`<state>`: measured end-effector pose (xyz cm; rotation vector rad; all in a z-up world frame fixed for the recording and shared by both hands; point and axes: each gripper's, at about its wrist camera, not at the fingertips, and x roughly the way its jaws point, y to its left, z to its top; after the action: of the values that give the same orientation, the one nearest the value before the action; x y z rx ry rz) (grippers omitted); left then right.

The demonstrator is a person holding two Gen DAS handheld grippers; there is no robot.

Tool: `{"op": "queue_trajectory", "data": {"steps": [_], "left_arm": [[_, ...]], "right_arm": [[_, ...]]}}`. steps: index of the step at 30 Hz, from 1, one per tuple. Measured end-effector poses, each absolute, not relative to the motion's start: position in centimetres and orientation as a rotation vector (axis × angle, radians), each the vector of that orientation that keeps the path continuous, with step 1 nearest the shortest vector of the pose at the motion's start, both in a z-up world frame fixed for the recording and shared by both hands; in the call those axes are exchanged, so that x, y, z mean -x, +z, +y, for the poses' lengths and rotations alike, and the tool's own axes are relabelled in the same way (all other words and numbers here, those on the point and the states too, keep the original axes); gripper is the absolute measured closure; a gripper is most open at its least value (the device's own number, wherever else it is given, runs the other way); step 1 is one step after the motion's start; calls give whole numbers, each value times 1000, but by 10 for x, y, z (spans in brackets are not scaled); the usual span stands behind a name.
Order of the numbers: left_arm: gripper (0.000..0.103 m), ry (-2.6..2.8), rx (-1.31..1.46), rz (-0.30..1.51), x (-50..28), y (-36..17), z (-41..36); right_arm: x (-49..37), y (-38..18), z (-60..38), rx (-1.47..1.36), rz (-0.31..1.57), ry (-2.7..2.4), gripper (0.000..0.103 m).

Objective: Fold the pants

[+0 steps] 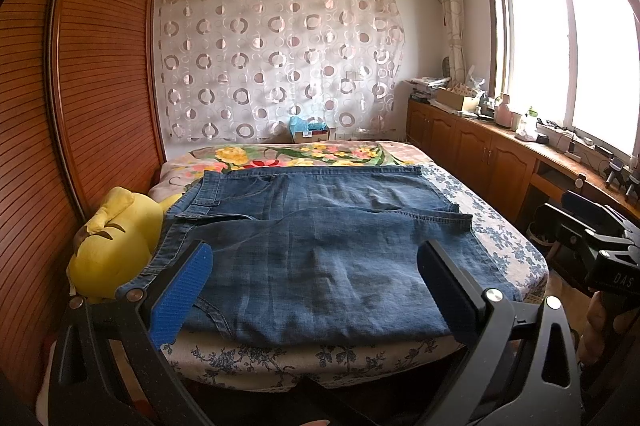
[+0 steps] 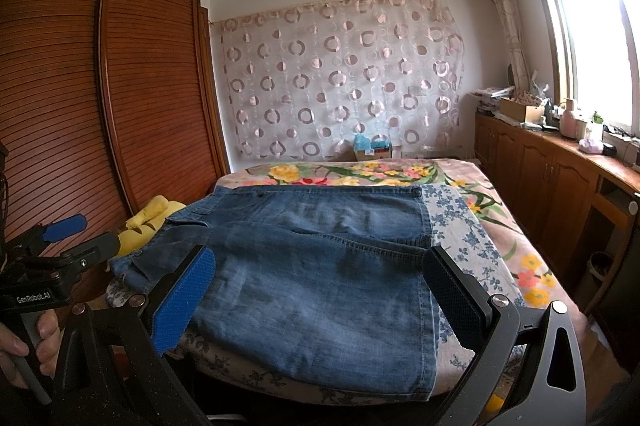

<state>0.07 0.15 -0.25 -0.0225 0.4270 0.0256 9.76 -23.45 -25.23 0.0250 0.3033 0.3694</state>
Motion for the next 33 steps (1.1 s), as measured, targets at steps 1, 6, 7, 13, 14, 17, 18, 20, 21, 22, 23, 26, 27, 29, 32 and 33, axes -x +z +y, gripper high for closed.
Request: {"op": "queue_trajectory", "data": {"steps": [1, 6, 7, 13, 14, 17, 18, 20, 21, 22, 23, 26, 27, 29, 32, 33], "left_arm": [[0, 24, 23, 427, -1, -2, 2], [0, 24, 23, 427, -1, -3, 2], [0, 25, 23, 427, -1, -2, 2], [0, 24, 24, 427, -1, -3, 2], [0, 24, 24, 426, -1, -3, 2], [0, 24, 23, 427, -1, -3, 2], [0, 23, 23, 427, -1, -3, 2], [0, 25, 22, 431, 0, -2, 2], [0, 29, 23, 435, 1, -2, 4], [0, 30, 24, 437, 0, -2, 5], [0, 32, 26, 441, 0, -3, 6], [0, 36, 34, 451, -1, -3, 0], [0, 39, 34, 458, -2, -4, 2], [0, 52, 25, 465, -4, -6, 6], [0, 54, 35, 469, -7, -11, 16], [0, 53, 38, 470, -10, -14, 19]], "right_arm": [[-97, -252, -234, -25, 303, 370, 0], [-97, -252, -234, -25, 301, 370, 0], [-97, -252, -234, -24, 300, 370, 0], [-96, -251, -234, -24, 300, 370, 0], [-96, -251, -233, -24, 300, 371, 0], [-96, -252, -234, -24, 299, 371, 0], [-96, -252, -234, -23, 299, 370, 0], [-97, -253, -233, -22, 302, 369, 0], [-98, -254, -233, -22, 307, 370, 0], [-98, -255, -234, -24, 311, 370, 0], [-99, -256, -234, -25, 314, 368, 0], [-100, -259, -235, -16, 320, 368, 0], [-98, -258, -235, -10, 320, 367, 0], [-100, -260, -233, 14, 333, 365, 0], [-104, -263, -232, 24, 353, 360, 0], [-105, -263, -232, 22, 359, 361, 0]]}}
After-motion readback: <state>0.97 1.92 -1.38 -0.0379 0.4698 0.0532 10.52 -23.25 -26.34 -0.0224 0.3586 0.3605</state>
